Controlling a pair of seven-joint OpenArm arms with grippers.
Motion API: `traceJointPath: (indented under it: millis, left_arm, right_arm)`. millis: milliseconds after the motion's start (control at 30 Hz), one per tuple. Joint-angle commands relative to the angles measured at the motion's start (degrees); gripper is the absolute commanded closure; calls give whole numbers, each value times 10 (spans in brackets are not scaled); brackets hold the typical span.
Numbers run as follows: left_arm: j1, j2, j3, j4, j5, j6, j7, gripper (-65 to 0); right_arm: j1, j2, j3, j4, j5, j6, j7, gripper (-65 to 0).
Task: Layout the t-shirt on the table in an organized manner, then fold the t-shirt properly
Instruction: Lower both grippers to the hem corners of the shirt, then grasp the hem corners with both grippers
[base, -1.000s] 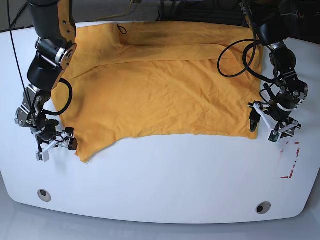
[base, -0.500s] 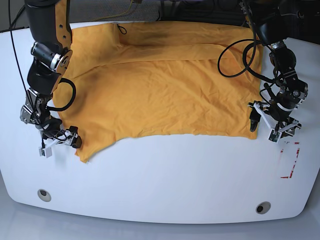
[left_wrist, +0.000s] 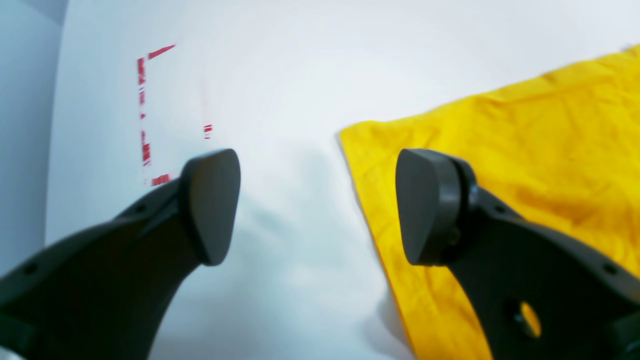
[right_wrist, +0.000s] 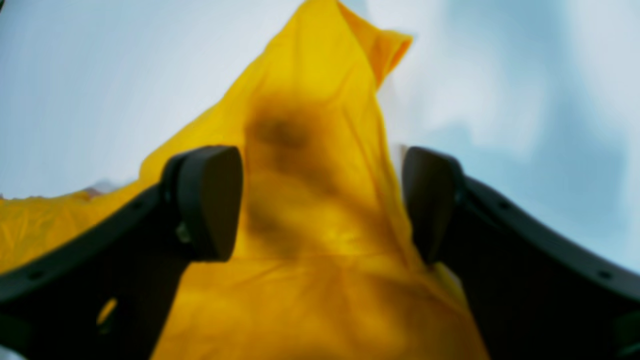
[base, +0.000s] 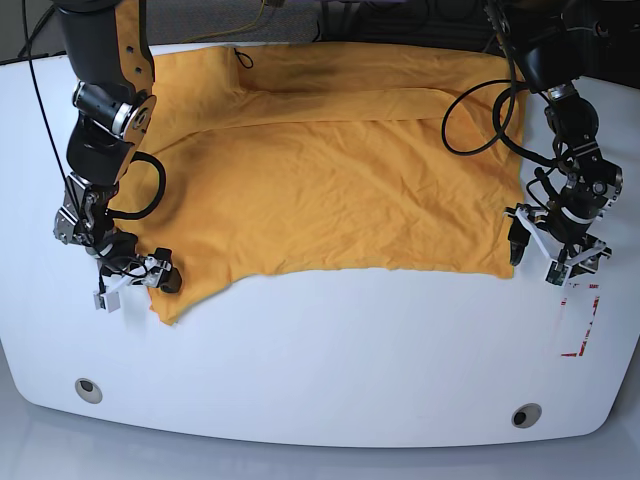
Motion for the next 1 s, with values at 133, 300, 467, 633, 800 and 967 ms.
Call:
traceJointPath:
  millis: [133,300,467,633,800,967]
  left_arm:
    - [-17,-25,0,-40,-10,0,-13,-462]
    - [-42,-26,-1,-83,-10,0,-13,-462]
    - [-68,-27,-20,-123,-9,0,-13,-462]
    - [-100,-27,-23,-175,-9,0,-13,-462]
    - [-120,-31,-21,-217,-9,0,-13,-463]
    - [-139,-30,-20,-263,-9,0,-14,-463]
  right_arm:
    - [12,1,0,7,0,0,-4,-232]
    - [11,3,0,7,-2,0,-5,-87]
    - [10,3,0,7,-2,0,-5,-39]
    - [2,3,0,8,-2,0,-5,-38]
    - [-1,3,0,8,-2,0,-5,-38]
    - [-1,3,0,8,-2,0,-5,-38]
